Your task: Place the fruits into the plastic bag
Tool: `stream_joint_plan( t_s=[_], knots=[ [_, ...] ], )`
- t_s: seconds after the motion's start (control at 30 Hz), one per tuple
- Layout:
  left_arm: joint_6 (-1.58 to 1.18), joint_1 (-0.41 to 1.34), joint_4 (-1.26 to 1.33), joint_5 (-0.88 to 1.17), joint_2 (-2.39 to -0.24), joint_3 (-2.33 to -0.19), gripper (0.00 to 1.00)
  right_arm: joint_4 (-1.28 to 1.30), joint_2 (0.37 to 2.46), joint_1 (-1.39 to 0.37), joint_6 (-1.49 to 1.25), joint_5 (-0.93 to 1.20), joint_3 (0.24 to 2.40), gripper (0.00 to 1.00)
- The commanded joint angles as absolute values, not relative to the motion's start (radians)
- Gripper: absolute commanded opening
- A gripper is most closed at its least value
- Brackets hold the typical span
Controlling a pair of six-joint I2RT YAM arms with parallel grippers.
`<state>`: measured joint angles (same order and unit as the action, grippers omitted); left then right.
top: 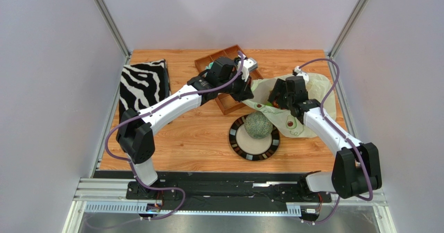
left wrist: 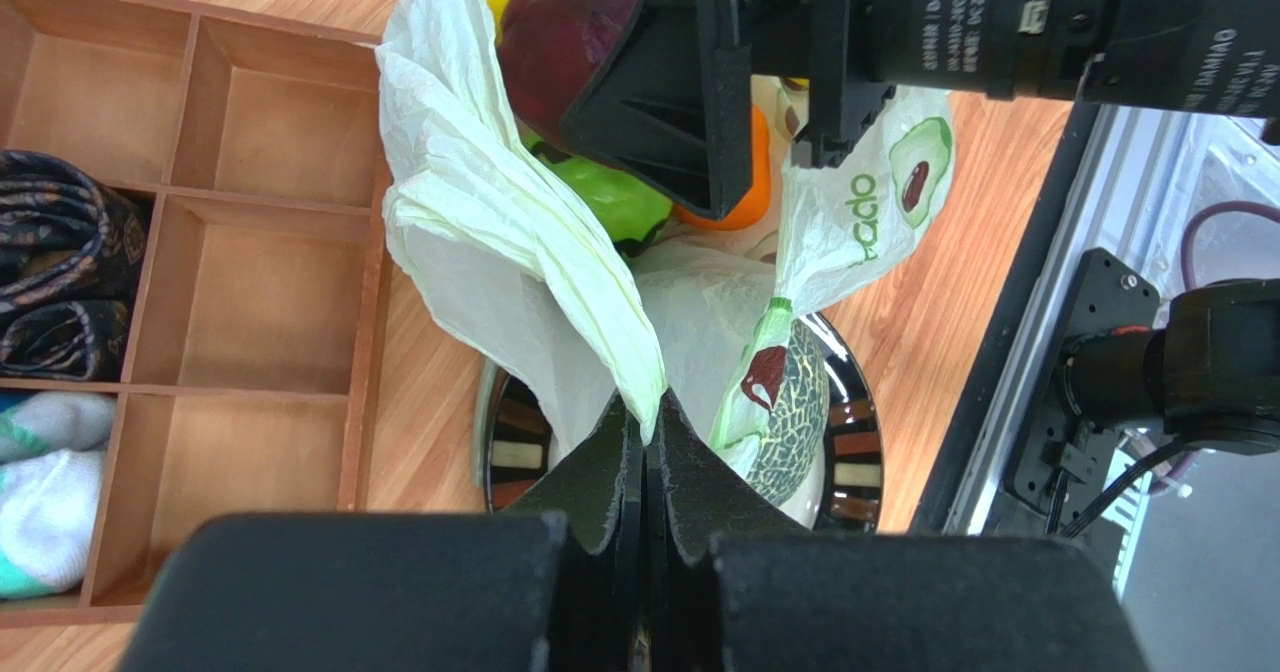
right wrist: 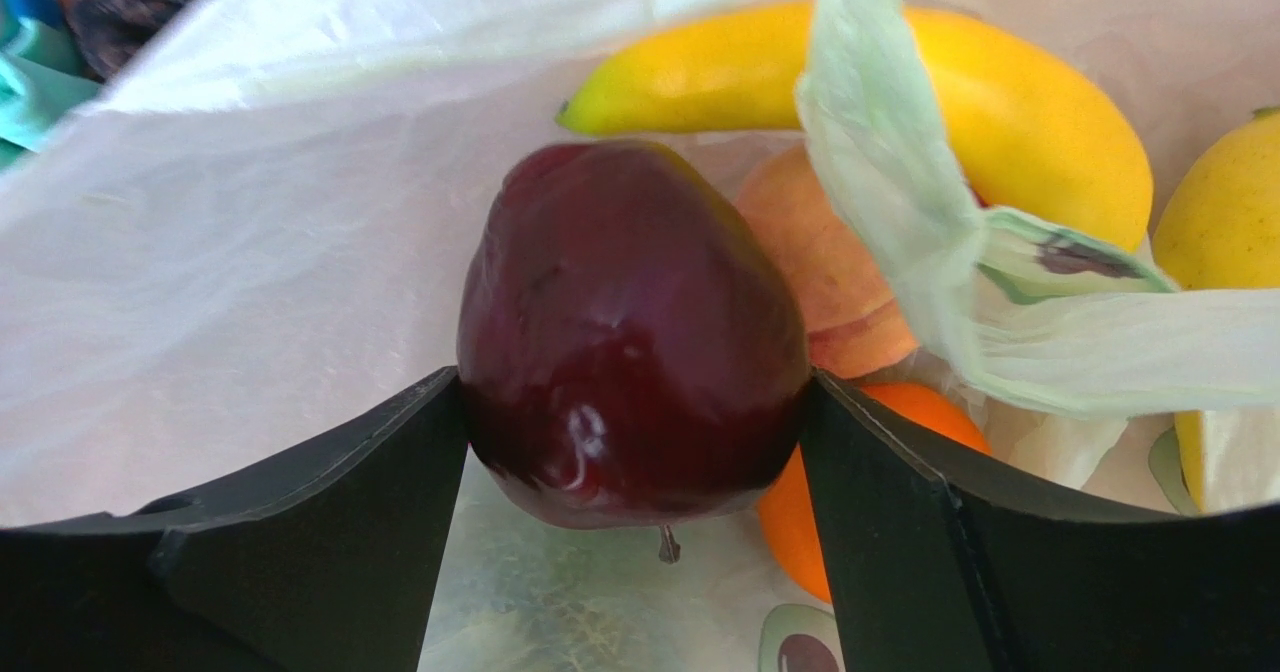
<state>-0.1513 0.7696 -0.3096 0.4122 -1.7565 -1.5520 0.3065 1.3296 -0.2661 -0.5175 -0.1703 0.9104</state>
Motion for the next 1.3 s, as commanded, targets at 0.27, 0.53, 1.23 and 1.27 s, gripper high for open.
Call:
stream_joint_plan(
  t_s=[0.27, 0.53, 1.23, 1.27],
  knots=[
    [-0.155, 0.769, -0.279, 0.433, -1.726, -1.588, 0.0, 0.356, 1.263, -0.27, -0.482, -0.15, 0.923, 0.83],
    [-0.152, 0.769, -0.281, 0.43, -1.724, -1.586, 0.0, 0.367, 0.99, -0.275, -0.457, -0.13, 0.91, 0.81],
    [-0.156, 0.769, -0.279, 0.433, -1.73, -1.586, 0.0, 0.542, 1.009, -0.849, -0.499, -0.324, 0.934, 0.74],
    [-0.156, 0.769, -0.278, 0.433, -1.732, -1.586, 0.0, 0.532, 1.031, -0.868, -0.502, -0.333, 0.936, 0.73]
  ],
)
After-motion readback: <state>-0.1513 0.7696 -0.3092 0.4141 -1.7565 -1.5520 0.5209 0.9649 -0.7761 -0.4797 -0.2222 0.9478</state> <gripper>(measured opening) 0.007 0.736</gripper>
